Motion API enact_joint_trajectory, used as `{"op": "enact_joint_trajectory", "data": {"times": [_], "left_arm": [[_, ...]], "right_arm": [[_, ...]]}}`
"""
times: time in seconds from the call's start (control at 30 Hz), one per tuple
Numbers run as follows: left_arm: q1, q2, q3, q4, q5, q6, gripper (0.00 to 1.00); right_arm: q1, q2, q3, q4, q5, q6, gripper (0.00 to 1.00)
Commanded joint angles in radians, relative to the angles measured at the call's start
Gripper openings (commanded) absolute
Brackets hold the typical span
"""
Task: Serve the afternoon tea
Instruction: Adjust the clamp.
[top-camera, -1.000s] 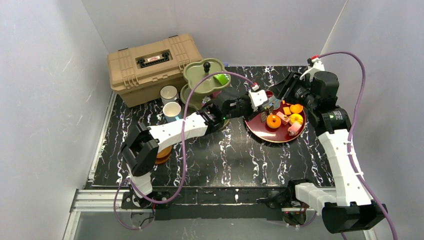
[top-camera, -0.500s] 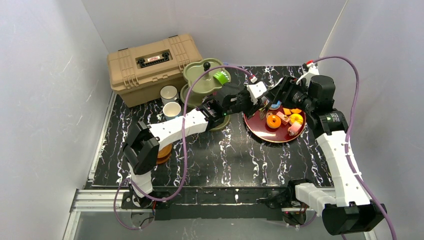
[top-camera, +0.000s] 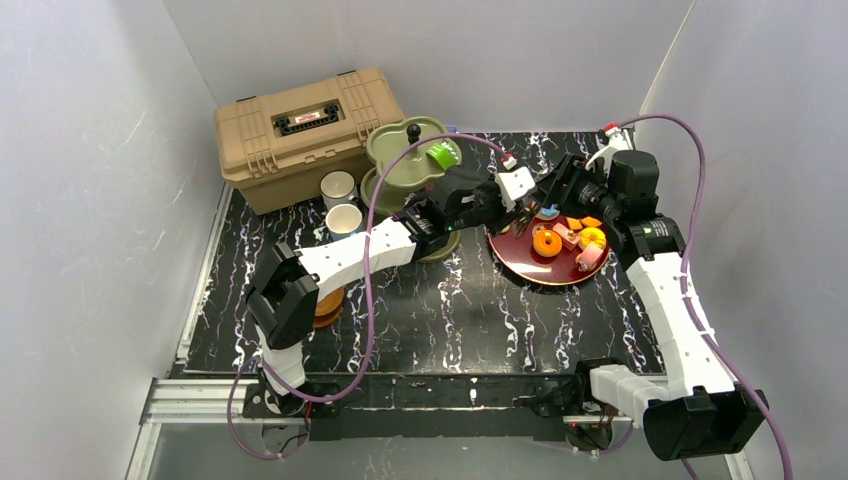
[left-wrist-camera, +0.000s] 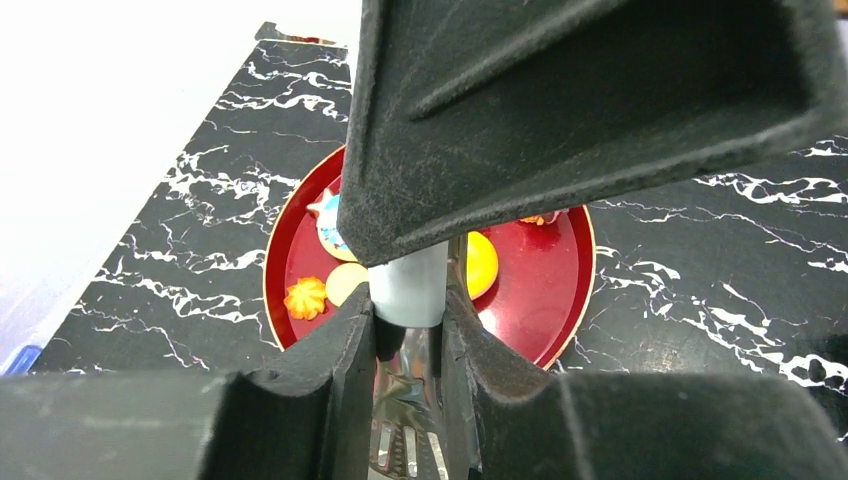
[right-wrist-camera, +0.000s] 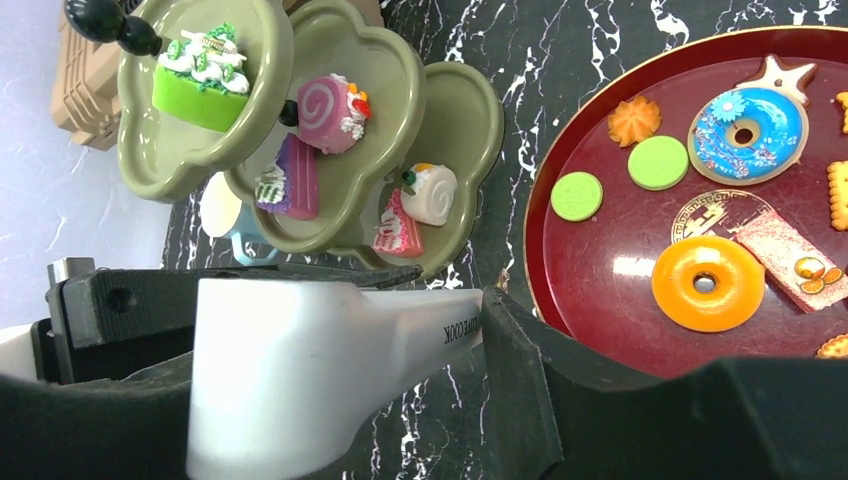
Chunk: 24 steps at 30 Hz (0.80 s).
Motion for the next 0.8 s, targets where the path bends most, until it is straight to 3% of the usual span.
{"op": "enact_joint_trajectory", "data": {"times": [0.0, 0.1, 0.13, 0.2, 0.37, 0.43, 0.6, 0.77], "left_arm": [[-0.012, -0.018, 0.046, 0.038, 0.018, 0.016, 0.00], [-0.016, -0.014, 0.050, 0.037, 0.021, 0.025, 0.00], [-0.017, -0.013, 0.054, 0.036, 0.024, 0.025, 0.06], [-0.016, -0.013, 0.067, 0.017, 0.029, 0.025, 0.32], [-0.016, -0.068, 0.040, -0.035, 0.034, 0.030, 0.76], [-0.015, -0.108, 0.020, -0.063, 0.039, 0.029, 0.88], [0.009, -0.227, -0.035, -0.146, 0.042, 0.015, 0.97], [0.088, -0.333, -0.064, -0.278, 0.037, -0.049, 0.98]], "right_arm": [[0.017, 0.001, -0.023, 0.075, -0.034, 0.028, 0.63], [0.020, 0.006, -0.034, 0.096, -0.031, 0.036, 0.53], [0.020, 0.008, -0.036, 0.096, -0.025, 0.034, 0.50], [0.020, 0.006, -0.036, 0.093, 0.007, 0.020, 0.46], [0.020, 0.012, -0.014, 0.094, 0.104, -0.059, 0.40], [0.019, 0.019, -0.009, 0.109, 0.135, -0.079, 0.36], [0.019, 0.033, -0.015, 0.170, 0.288, -0.174, 0.34], [0.019, 0.058, -0.051, 0.306, 0.425, -0.263, 0.41]]}}
